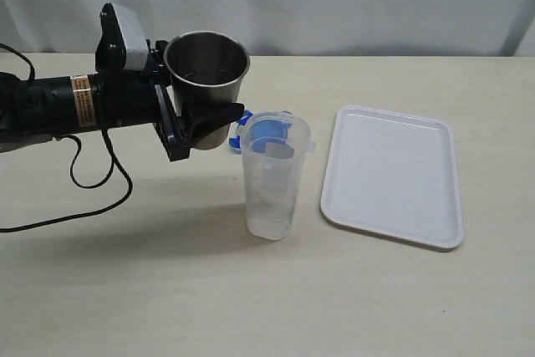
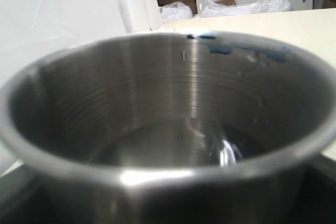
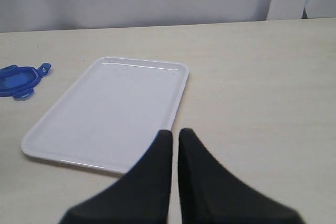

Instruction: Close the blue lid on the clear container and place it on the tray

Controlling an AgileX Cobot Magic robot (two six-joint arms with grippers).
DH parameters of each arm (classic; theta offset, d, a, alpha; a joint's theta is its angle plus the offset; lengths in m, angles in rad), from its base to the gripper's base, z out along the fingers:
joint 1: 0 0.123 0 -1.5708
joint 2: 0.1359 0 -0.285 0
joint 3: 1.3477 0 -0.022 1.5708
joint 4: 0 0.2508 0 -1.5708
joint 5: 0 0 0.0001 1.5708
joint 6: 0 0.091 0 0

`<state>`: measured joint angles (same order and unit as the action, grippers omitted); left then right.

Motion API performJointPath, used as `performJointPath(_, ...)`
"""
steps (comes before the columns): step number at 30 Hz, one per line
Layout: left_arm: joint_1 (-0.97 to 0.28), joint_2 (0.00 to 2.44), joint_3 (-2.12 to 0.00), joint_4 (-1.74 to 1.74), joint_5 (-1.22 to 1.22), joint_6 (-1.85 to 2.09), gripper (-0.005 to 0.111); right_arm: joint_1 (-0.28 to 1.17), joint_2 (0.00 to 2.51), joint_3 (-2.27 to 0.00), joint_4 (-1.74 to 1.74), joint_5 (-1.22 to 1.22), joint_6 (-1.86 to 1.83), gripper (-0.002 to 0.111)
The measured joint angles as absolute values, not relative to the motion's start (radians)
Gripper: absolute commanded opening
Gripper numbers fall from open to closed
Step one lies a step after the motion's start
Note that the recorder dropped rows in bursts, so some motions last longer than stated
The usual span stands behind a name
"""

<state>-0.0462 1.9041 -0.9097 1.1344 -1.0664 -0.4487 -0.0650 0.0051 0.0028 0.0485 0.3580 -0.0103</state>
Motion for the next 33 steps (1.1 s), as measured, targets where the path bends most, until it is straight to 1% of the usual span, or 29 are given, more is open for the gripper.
performJointPath(17, -0.048, 1.904, -0.910, 1.098, -1.065, -0.396, 0.000, -0.065, 0.005, 0.003, 0.049, 0.358, -0.010, 0.004)
performJointPath(22, -0.107, 1.904, -0.910, 1.037, -0.985, -0.360, 0.000, -0.065, 0.005, 0.003, 0.049, 0.358, -0.010, 0.004)
performJointPath(25, -0.135, 1.904, -0.910, 1.016, -0.979, -0.342, 0.000, -0.065, 0.005, 0.003, 0.049, 0.358, -0.010, 0.004)
performJointPath(33, -0.143, 1.904, -0.910, 0.958, -0.982, -0.297, 0.000, -0.065, 0.005, 0.003, 0.049, 0.358, -0.010, 0.004)
